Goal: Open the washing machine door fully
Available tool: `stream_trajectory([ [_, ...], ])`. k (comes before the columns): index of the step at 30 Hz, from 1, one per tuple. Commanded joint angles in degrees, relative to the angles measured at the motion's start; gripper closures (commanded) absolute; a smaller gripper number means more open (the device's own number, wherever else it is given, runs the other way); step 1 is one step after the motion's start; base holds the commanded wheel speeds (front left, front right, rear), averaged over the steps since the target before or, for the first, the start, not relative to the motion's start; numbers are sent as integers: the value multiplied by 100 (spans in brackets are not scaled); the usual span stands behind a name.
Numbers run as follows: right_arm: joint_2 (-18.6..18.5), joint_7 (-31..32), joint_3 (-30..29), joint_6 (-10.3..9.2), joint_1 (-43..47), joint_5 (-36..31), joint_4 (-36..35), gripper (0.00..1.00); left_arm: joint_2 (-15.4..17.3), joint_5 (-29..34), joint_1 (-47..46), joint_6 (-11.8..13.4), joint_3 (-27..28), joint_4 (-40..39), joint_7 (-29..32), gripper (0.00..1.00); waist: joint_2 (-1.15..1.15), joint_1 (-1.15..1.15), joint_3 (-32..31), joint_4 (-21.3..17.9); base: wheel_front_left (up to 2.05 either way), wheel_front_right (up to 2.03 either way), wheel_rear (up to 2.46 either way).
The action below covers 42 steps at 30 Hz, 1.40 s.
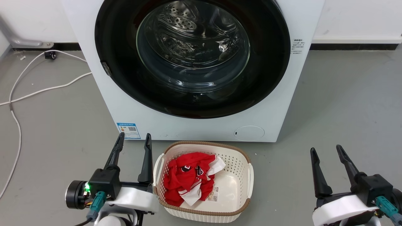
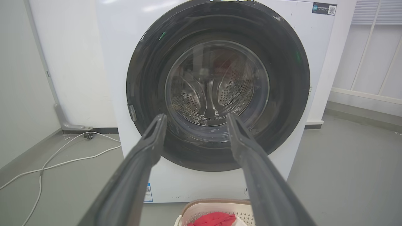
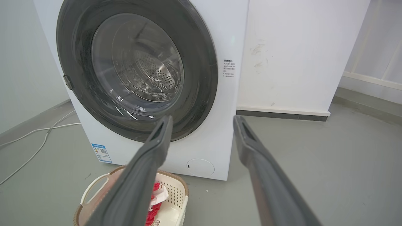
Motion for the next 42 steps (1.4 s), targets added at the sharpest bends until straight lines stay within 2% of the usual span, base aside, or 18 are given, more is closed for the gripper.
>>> stream_trajectory([
  [1,18,-35,13,-2,46,-121,6,0,9,114,-17,22,-25,-3,-52,0,0,-1,0,2,0,0,0],
  [6,19,-75,20,-2,54,-243,29,0,9,269,-21,39,-43,14,-99,0,0,-1,1,5,0,0,0],
  [24,19,-86,-31,-3,-15,-75,156,1,8,125,-24,83,-60,97,-89,0,0,-1,20,16,0,0,0],
  [25,19,-86,-31,-3,-14,-55,163,51,8,123,-25,82,-62,97,-89,0,0,-1,19,16,0,0,0],
  [26,19,-86,-32,-3,-14,-38,170,72,8,123,-24,80,-61,99,-89,0,0,-1,18,16,0,0,0],
  [27,19,-86,-35,-3,-14,-16,177,100,8,124,-25,82,-63,101,-89,0,0,-1,18,16,0,0,0],
  [37,19,-134,-41,-2,-46,244,218,100,8,119,-22,81,-49,113,-89,0,0,-1,-2,18,0,0,0],
  [40,19,-164,-69,-3,-68,537,245,100,8,104,-23,78,-47,120,-89,0,0,-1,-6,18,0,0,0],
  [42,19,-187,-80,-3,-80,1074,293,100,8,94,-24,78,-46,124,-89,0,0,-1,-7,18,0,0,0],
])
